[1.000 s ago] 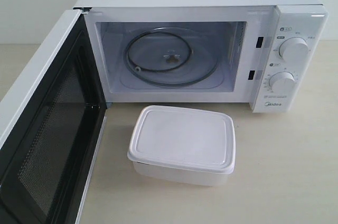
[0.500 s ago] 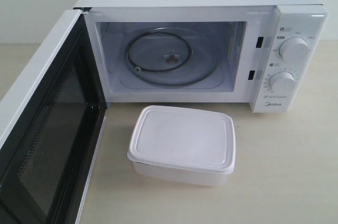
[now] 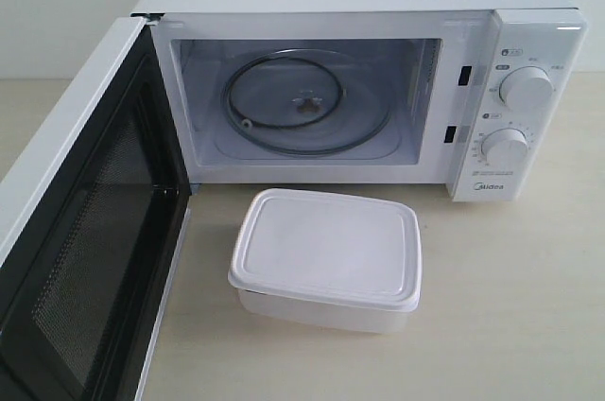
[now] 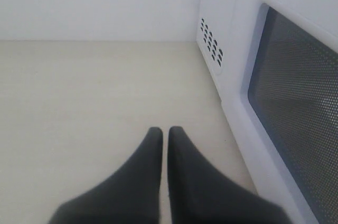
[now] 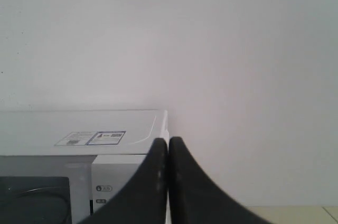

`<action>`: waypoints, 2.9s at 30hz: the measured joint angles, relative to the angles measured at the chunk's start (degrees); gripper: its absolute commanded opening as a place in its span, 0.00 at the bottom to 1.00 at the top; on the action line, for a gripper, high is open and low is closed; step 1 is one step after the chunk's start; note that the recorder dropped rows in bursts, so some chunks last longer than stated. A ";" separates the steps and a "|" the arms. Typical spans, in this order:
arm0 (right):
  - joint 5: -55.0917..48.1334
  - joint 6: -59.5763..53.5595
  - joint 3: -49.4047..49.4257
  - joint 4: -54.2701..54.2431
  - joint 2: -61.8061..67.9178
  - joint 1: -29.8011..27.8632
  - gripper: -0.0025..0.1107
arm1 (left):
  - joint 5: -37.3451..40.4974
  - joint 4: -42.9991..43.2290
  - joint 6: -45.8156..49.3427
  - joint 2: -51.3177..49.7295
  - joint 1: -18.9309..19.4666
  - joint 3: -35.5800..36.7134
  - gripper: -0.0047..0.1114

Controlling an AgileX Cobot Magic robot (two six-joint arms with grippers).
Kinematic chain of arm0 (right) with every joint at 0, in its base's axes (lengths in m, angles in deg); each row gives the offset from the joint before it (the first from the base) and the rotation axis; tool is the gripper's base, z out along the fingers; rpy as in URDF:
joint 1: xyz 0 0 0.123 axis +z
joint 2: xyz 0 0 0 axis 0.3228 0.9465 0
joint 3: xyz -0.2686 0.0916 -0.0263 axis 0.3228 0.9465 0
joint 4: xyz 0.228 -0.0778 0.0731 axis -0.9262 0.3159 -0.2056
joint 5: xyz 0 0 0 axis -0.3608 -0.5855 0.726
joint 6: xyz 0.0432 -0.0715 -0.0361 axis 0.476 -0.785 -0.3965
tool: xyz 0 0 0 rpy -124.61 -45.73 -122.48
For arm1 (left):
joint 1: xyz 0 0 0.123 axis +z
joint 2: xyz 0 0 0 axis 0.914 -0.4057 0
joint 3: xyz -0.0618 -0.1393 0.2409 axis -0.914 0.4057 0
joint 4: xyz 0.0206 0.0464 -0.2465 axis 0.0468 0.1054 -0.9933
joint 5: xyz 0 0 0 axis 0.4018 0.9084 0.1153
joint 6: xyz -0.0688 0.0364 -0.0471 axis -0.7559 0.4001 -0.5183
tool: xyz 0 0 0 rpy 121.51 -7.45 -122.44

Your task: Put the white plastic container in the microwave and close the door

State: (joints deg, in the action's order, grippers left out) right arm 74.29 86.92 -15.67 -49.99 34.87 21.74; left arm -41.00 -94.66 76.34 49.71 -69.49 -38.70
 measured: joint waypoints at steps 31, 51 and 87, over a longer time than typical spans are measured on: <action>30.06 19.63 -2.49 38.07 54.64 0.00 0.02 | 0.00 0.00 0.00 0.00 0.00 0.00 0.08; 33.06 20.71 -11.33 39.17 77.50 4.24 0.02 | 0.00 0.00 0.00 0.00 0.00 0.00 0.08; 15.74 23.75 -22.58 47.42 85.84 19.06 0.02 | 0.00 0.00 0.00 0.00 0.00 0.00 0.08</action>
State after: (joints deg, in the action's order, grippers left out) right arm 90.03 110.67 -38.26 -2.57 120.71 40.80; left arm -41.00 -94.66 76.34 49.71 -69.49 -38.70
